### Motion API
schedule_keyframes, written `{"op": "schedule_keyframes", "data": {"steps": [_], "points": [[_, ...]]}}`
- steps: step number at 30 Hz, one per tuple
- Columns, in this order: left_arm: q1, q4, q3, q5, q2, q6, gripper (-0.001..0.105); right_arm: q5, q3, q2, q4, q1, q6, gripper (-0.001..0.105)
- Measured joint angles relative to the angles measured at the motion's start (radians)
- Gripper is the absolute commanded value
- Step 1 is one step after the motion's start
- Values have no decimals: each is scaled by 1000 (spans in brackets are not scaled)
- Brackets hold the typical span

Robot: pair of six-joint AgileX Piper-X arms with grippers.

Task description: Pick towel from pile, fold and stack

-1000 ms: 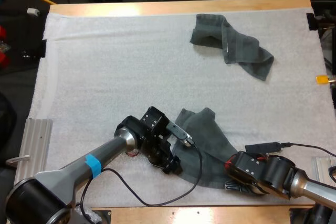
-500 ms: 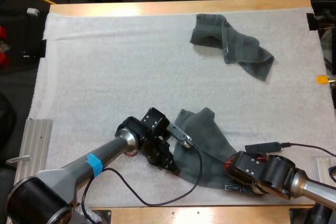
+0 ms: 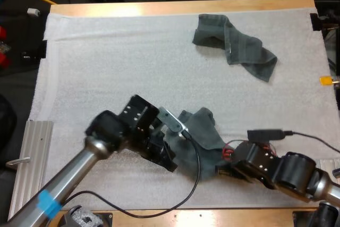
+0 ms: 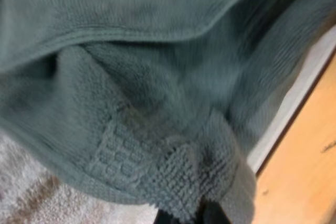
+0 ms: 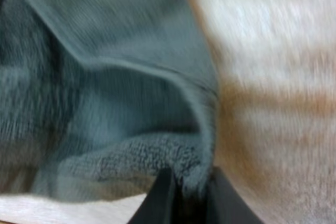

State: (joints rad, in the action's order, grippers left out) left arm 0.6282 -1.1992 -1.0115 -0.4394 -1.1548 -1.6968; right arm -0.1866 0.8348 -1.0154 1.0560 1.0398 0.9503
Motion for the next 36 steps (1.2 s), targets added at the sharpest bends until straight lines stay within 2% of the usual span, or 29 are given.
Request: {"op": "schedule_keyframes", "data": {"steps": [7,10,12,18,24,27,29,33,36], "points": [[0,-155,-252,26,69,-25,0,-40,204,0,173,0,60,0],[0,-218,-325,86,85,-25,0,-45,272,1,222,0,72,0],[0,-247,-354,99,95,-25,0,-45,313,1,242,0,74,0],[0,-315,-366,105,131,-25,0,-35,392,5,283,0,74,0],[0,-328,-366,105,167,-25,0,109,395,4,305,0,74,0],[0,-339,-366,106,192,-34,0,148,397,5,300,0,74,0],[0,-340,-366,118,210,-39,0,127,396,14,289,0,74,0],[0,-340,-366,176,234,-40,0,-11,397,27,300,0,74,0],[0,-340,-366,162,234,-64,0,42,393,26,310,0,61,0]]}}
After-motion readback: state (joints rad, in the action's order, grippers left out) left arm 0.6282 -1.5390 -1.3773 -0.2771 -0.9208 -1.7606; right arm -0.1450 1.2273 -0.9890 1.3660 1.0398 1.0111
